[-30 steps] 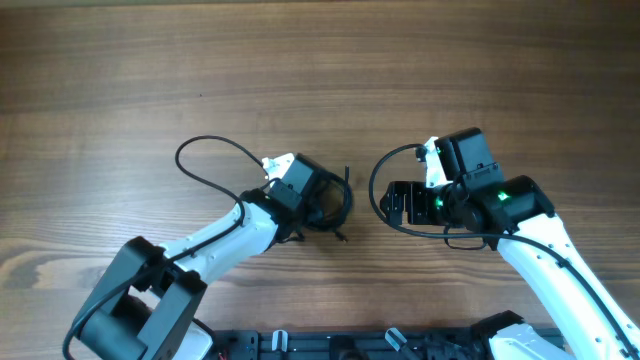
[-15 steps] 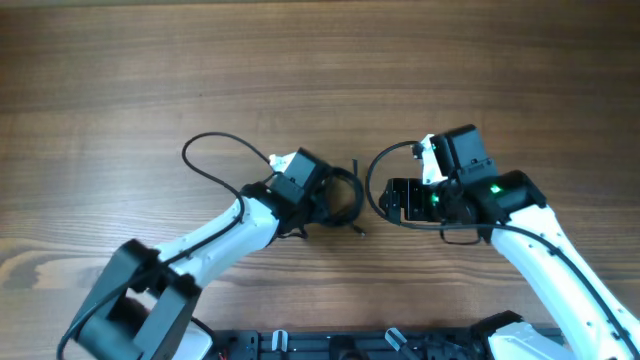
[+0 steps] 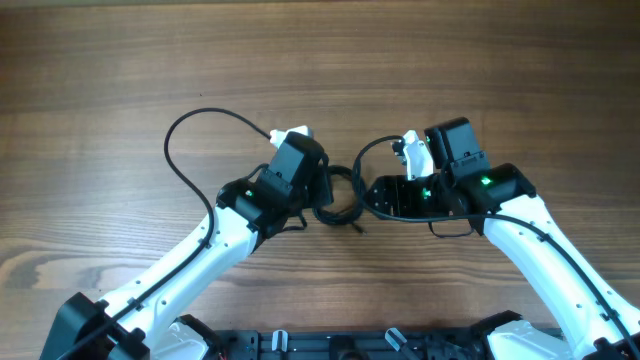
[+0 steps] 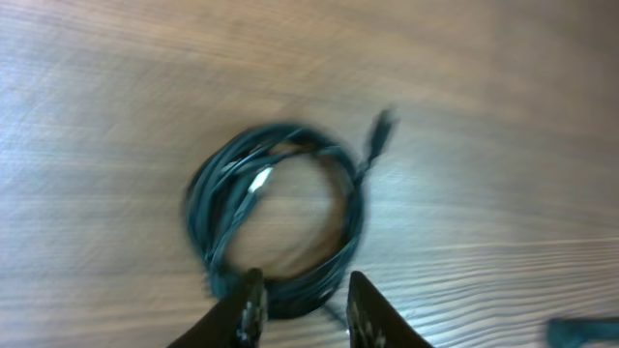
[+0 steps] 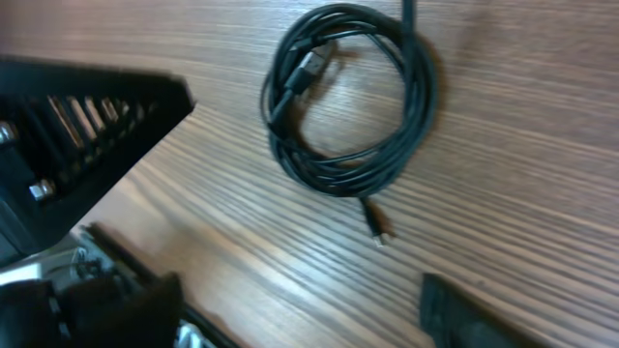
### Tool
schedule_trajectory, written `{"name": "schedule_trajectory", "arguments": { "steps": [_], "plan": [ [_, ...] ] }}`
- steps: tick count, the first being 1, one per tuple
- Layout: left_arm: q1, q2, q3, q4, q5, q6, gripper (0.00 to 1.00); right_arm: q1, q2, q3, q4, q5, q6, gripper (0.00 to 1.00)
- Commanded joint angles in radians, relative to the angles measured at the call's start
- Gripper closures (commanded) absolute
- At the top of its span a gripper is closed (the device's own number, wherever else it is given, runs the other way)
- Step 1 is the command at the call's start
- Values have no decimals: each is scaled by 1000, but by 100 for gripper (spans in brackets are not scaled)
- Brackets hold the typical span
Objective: Untangle cables
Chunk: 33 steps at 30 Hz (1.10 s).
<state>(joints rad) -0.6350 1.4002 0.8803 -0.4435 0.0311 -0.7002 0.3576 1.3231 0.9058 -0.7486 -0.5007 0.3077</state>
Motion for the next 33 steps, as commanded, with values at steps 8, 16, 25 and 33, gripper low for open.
{"name": "schedule_trajectory", "arguments": {
  "steps": [8, 16, 25, 33],
  "plan": [
    [5, 74, 7, -95, -161, 11, 71, 5, 48, -46, 70, 319, 203, 11],
    [93, 74, 8, -92, -48, -49, 80, 6, 224, -50, 126, 318, 261, 11],
    [47, 134, 5, -103, 2, -154, 74, 6, 284, -50, 183, 317, 270, 0],
    [7, 253, 5, -53, 6, -219, 71, 6, 267, -49, 208, 291, 255, 0]
  ]
}}
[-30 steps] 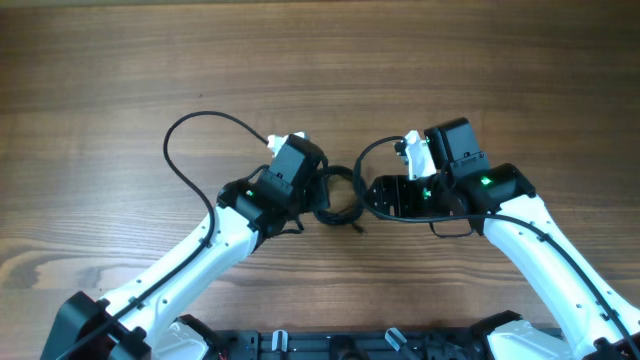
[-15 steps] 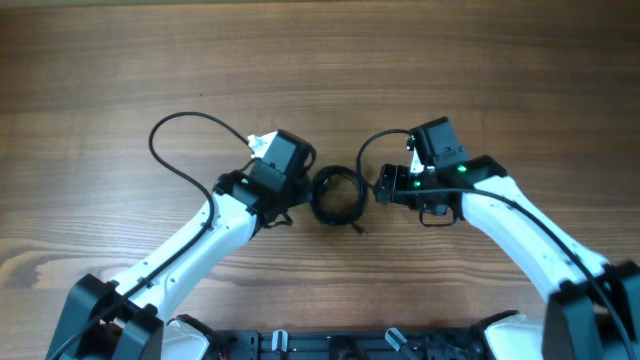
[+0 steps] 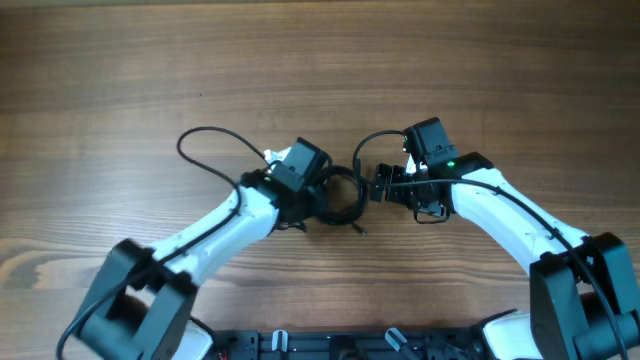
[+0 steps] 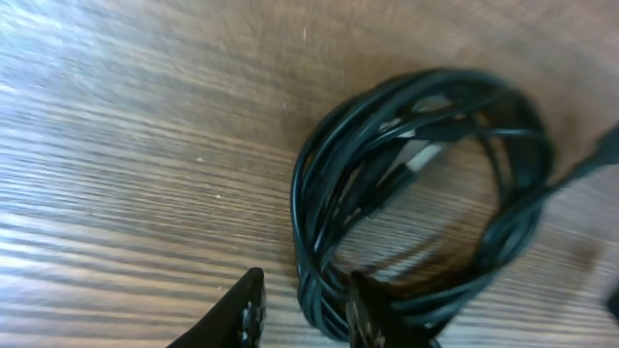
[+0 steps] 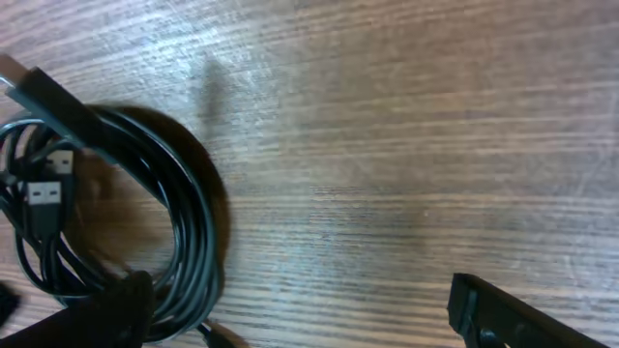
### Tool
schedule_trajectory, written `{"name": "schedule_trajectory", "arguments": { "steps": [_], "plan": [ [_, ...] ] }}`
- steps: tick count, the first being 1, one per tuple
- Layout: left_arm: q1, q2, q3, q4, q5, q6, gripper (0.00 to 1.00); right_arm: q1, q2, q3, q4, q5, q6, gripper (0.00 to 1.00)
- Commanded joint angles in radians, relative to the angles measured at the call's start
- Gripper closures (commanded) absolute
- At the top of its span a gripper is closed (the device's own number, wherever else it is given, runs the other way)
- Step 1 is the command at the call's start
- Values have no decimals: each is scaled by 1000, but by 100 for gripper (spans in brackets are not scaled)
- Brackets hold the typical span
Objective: Untangle cables
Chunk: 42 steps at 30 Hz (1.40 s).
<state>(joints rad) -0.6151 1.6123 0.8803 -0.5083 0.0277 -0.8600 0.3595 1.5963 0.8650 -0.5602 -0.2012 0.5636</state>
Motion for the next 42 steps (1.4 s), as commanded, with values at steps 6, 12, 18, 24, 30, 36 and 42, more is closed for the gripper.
{"name": "schedule_trajectory", "arguments": {
  "steps": [6, 12, 18, 24, 30, 36, 42],
  "plan": [
    [-16, 66, 5, 34, 7, -65, 71, 3, -97, -8, 52, -8, -7, 0],
    [-16, 72, 4, 64, 6, -66, 68, 3, -148, -8, 51, -8, -7, 0],
    [-17, 105, 4, 91, 6, -69, 64, 3, -147, -8, 40, -4, -12, 0],
    [-18, 155, 4, 92, 6, -69, 72, 3, -147, -8, 27, -4, -13, 0],
    [-18, 162, 5, 144, 18, -58, 96, 3, -147, -8, 16, -3, -14, 0],
    [-15, 103, 21, 160, 32, -5, 96, 3, -147, -8, -8, -1, -38, 0],
    [-13, -69, 43, 122, 23, 75, 96, 3, -147, -8, -23, -41, -163, 6]
  ]
}}
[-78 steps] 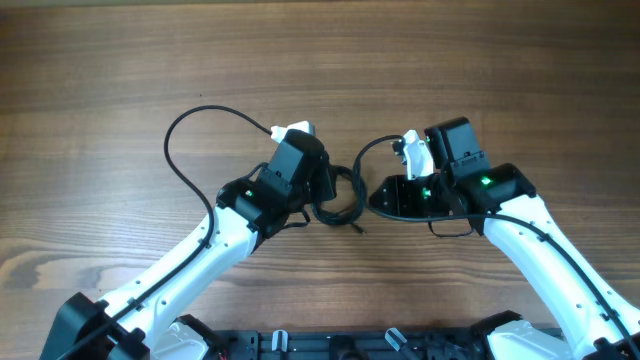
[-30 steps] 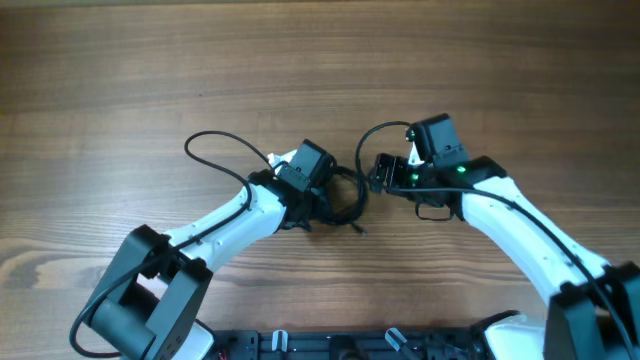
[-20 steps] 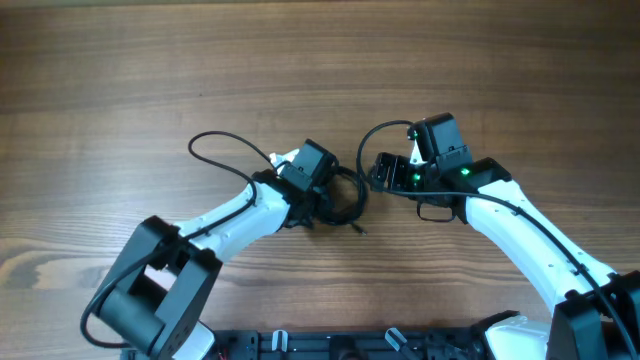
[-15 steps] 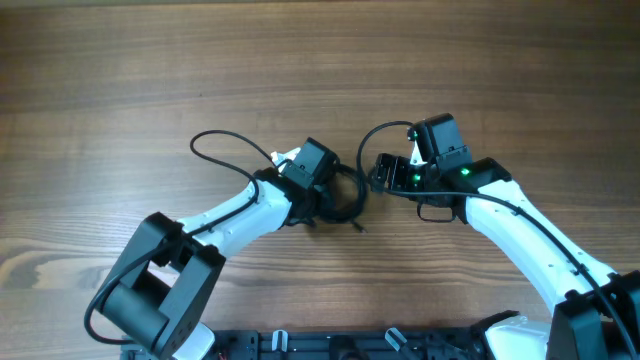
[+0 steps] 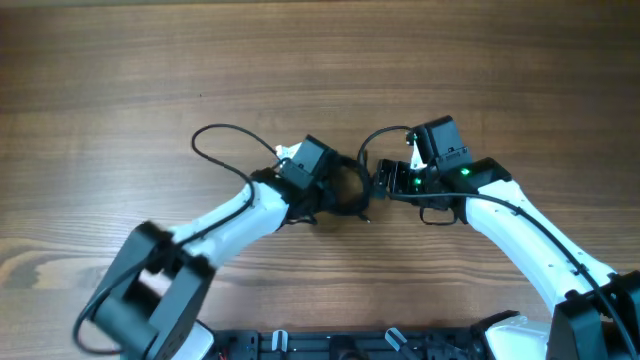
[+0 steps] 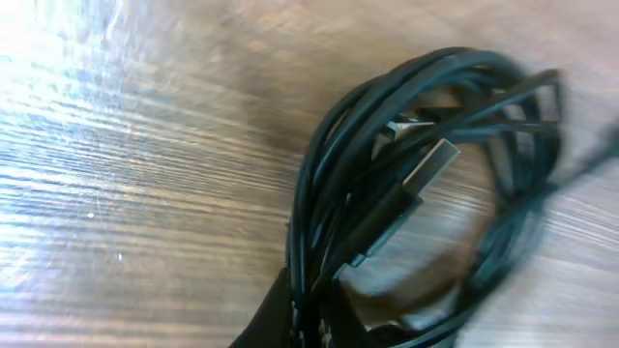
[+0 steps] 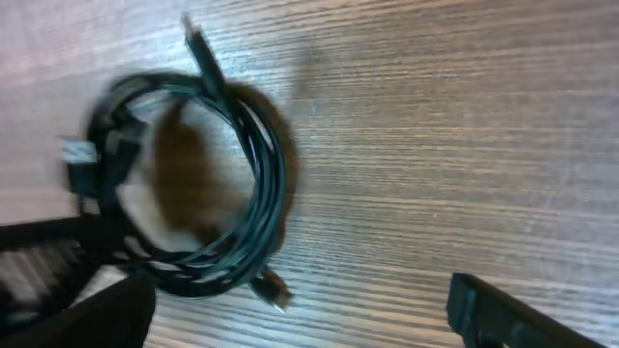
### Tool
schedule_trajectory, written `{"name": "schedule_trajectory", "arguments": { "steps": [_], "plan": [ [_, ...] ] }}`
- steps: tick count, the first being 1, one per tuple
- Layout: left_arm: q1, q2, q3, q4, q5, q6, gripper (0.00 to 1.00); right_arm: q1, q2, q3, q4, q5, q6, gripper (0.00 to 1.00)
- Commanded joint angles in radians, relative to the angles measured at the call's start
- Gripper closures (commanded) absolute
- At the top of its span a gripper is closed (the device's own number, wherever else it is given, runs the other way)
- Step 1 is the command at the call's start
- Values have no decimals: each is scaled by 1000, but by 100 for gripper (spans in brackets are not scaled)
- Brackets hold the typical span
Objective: Untangle cables
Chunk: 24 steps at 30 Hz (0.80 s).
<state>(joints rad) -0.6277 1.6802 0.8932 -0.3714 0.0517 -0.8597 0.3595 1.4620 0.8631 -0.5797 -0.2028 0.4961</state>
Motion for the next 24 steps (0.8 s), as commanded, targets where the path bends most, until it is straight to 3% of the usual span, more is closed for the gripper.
{"name": "schedule_trajectory", "arguments": {
  "steps": [1, 5, 16, 18, 21, 24],
  "plan": [
    [2, -170, 30, -28, -5, 76, 96, 3, -13, -6, -1, -63, -108, 11],
    [10, -298, 30, -91, -38, 79, 96, 3, -13, -6, 72, -214, -137, 24],
    [10, -373, 30, -185, -42, 97, 96, 3, -13, -6, 180, -375, -163, 25],
    [10, -373, 30, -183, -42, 97, 96, 3, -13, -6, 185, -374, -156, 34],
    [10, -373, 30, -182, -41, 97, 96, 3, -13, -6, 200, -373, -152, 59],
    [10, -377, 31, -183, -37, 97, 96, 3, -13, -6, 208, -339, -125, 69]
  ]
}}
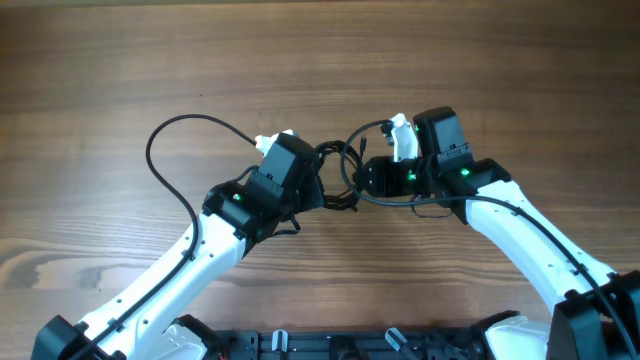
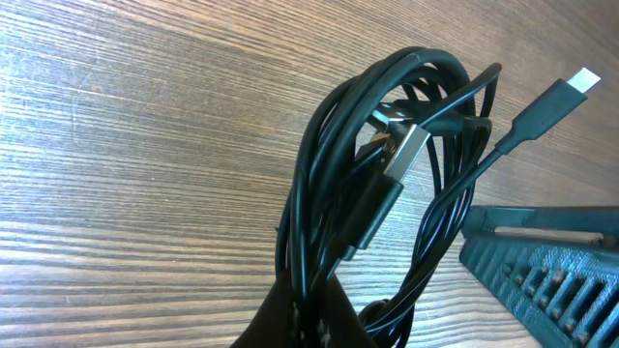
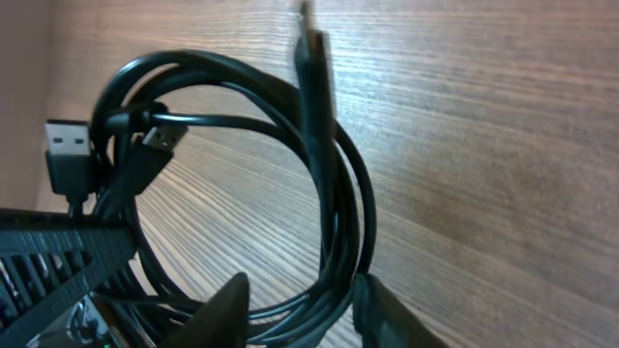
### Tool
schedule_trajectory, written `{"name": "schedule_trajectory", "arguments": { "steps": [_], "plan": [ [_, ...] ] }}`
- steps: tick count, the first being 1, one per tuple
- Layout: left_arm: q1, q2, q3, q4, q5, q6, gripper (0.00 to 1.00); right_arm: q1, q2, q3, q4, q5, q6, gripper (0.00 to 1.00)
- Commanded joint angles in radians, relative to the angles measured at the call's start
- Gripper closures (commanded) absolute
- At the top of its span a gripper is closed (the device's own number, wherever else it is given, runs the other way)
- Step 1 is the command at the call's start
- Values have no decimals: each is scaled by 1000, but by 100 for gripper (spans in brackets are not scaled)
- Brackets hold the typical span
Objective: Untangle cables
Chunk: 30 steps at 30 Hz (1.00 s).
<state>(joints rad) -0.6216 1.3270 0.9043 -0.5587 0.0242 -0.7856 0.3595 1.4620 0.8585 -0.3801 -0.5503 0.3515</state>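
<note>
A coil of black cable (image 1: 338, 165) with USB plugs hangs between my two grippers, tilted up off the wooden table (image 1: 320, 60). My left gripper (image 2: 306, 324) is shut on a bunch of its strands (image 2: 319, 222) at the coil's lower edge; in the overhead view that left gripper (image 1: 314, 190) is just left of the coil. One plug (image 2: 578, 82) sticks out to the right and another (image 2: 406, 155) lies across the loop. My right gripper (image 3: 300, 295) is open, fingers (image 3: 227, 302) either side of the strands (image 3: 334, 242) of the coil's far side. From above, the right gripper (image 1: 364, 180) is right of the coil.
The left arm's own black lead (image 1: 165, 165) loops out over the table to the left. A white connector (image 1: 400, 135) sits on the right wrist. The right gripper's ribbed body (image 2: 546, 275) is close beside the coil. Bare wood lies all round.
The coil, then lying on the table in my shut left gripper, is now raised and tilted. My right gripper's fingers stand much closer together, now around the coil's other side.
The coil lay flat between both open grippers. My left fingers then stood open over its strands while the right gripper was wide open beside it. The left gripper was then shut on the strands, and now holds the coil raised, with the right fingers around it.
</note>
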Motion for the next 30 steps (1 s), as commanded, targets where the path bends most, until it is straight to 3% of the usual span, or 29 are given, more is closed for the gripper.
{"name": "schedule_trajectory", "arguments": {
  "steps": [1, 13, 30],
  "plan": [
    [4, -29, 20, 6, -2, 23, 96, 3, -13, -2, 10, 24, 27, 71],
    [3, -177, 20, 23, 40, 22, 96, 3, -13, -2, 21, 57, 51, 67],
    [3, -209, 20, 51, 77, 19, 96, 3, -13, -2, -37, 138, 70, 95]
  ]
}}
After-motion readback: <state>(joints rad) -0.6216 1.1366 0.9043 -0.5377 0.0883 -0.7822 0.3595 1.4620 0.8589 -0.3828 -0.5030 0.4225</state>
